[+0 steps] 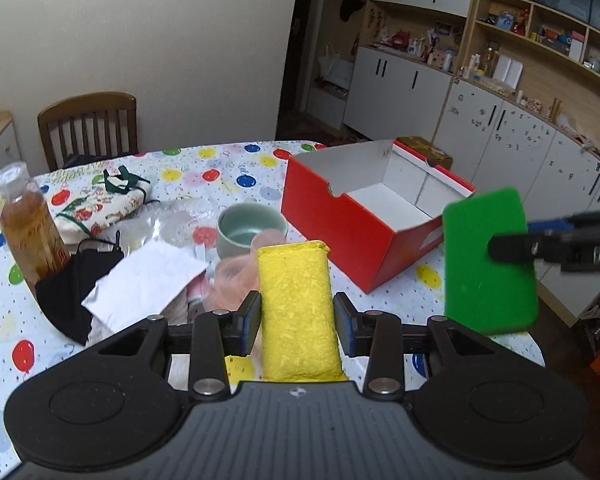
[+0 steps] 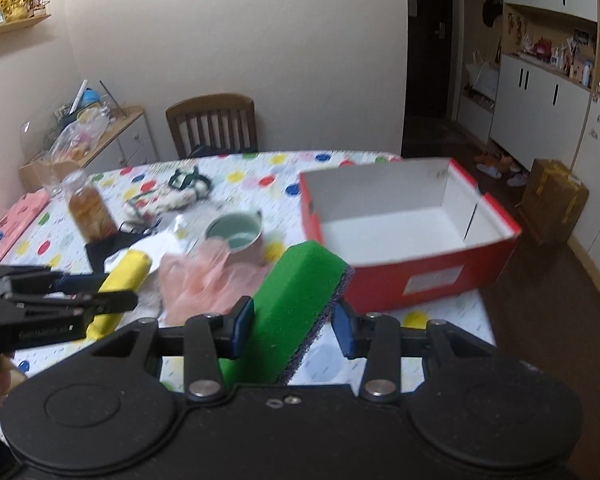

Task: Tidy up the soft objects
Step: 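Carry the yellow sponge and green sponge into the red shoebox with both grippers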

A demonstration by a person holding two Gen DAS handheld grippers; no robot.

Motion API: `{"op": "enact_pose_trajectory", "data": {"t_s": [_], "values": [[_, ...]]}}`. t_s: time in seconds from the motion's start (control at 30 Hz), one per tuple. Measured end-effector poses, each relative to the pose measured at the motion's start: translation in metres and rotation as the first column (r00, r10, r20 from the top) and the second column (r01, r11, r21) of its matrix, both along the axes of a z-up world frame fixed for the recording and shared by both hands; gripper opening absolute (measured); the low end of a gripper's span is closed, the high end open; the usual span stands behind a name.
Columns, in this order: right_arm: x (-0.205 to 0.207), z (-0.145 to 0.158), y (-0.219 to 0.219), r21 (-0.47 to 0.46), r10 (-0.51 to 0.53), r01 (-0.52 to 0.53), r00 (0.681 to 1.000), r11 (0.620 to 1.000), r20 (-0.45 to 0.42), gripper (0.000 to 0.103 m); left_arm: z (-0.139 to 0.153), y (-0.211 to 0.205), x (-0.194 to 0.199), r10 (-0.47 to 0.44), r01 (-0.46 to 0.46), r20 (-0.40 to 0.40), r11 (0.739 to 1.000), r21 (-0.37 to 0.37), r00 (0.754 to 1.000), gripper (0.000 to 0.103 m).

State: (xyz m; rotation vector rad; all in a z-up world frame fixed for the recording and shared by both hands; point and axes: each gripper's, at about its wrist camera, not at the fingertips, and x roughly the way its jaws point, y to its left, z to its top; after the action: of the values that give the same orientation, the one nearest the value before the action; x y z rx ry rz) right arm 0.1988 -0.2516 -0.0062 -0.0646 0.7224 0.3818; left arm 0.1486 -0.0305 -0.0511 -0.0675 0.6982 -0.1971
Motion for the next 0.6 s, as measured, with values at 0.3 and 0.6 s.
{"op": "enact_pose_trajectory", "data": {"t_s": [0.3, 0.6], "values": [[0.064, 0.02, -0.046, -0.027, 0.042, -0.04, 0.998, 0.999, 0.054, 0.041, 0.011, -0.043, 0.045, 0.028, -0.029, 0.014, 0.999, 0.022, 1.0, 0.038], [0.142, 0.01, -0.084, -0.046, 0.085, -0.084, 0.996, 0.995, 0.039, 0.041, 0.011, -0.093, 0.105, 0.094, -0.094, -0.001, 0.995, 0.045, 0.996, 0.038]]}}
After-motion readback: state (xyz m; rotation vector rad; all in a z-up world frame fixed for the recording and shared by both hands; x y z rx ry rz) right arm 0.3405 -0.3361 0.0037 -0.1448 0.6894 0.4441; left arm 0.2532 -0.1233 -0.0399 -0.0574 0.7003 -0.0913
